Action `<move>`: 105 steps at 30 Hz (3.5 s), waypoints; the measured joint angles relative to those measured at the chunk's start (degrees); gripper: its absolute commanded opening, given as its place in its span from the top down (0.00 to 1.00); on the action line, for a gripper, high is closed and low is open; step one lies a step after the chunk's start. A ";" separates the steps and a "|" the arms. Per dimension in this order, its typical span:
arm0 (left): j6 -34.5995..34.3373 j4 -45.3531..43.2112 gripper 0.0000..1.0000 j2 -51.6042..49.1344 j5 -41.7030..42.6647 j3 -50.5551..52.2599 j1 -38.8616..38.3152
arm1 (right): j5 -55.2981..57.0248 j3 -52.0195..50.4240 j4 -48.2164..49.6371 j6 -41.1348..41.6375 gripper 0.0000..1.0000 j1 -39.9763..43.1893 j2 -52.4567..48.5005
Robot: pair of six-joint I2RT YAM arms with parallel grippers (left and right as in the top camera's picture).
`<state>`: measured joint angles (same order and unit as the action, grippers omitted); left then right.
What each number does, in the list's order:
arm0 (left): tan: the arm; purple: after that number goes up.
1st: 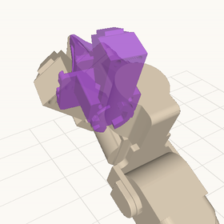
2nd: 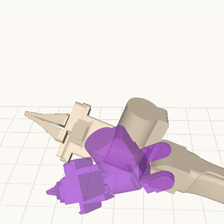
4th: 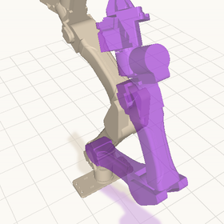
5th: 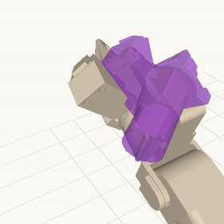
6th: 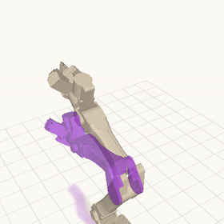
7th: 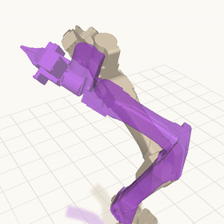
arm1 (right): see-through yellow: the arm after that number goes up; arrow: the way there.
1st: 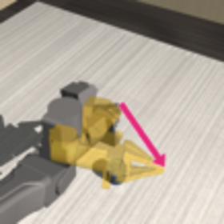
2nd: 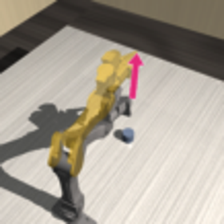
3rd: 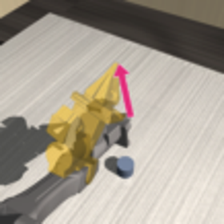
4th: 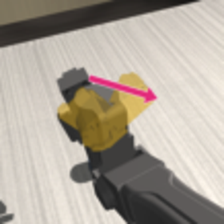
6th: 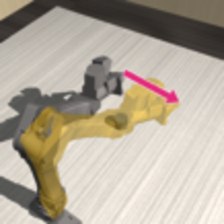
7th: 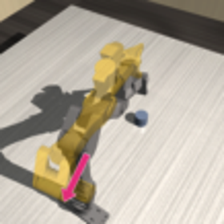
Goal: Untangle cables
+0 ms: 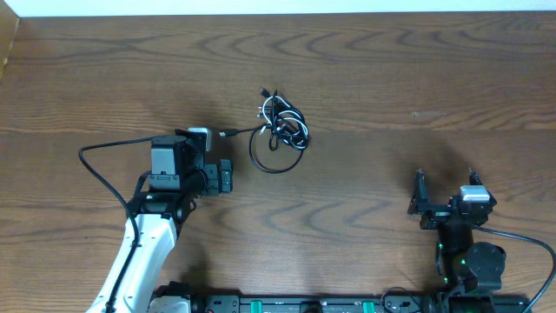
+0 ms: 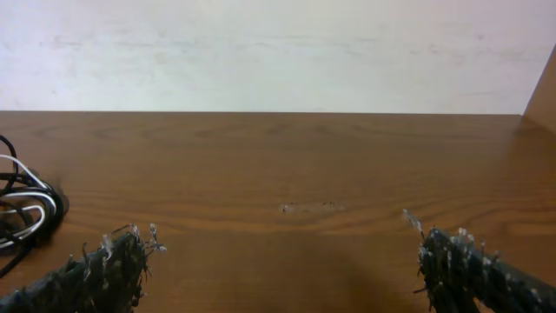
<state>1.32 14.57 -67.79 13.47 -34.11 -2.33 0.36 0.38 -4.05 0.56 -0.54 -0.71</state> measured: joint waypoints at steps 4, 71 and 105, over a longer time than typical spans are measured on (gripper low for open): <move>0.02 0.00 0.07 0.00 0.00 0.00 0.00 | 0.00 0.00 0.00 0.00 0.01 0.00 0.00; 0.00 -11.02 0.06 0.00 13.20 -0.02 -0.02 | 0.00 0.00 0.00 0.00 0.01 0.00 0.00; -2.45 -19.93 0.07 -5.75 6.05 -4.87 -16.55 | 0.00 0.00 0.00 0.00 0.01 0.00 0.00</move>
<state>-1.13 -5.37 -73.54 19.53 -38.98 -18.87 0.36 0.38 -4.05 0.56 -0.54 -0.71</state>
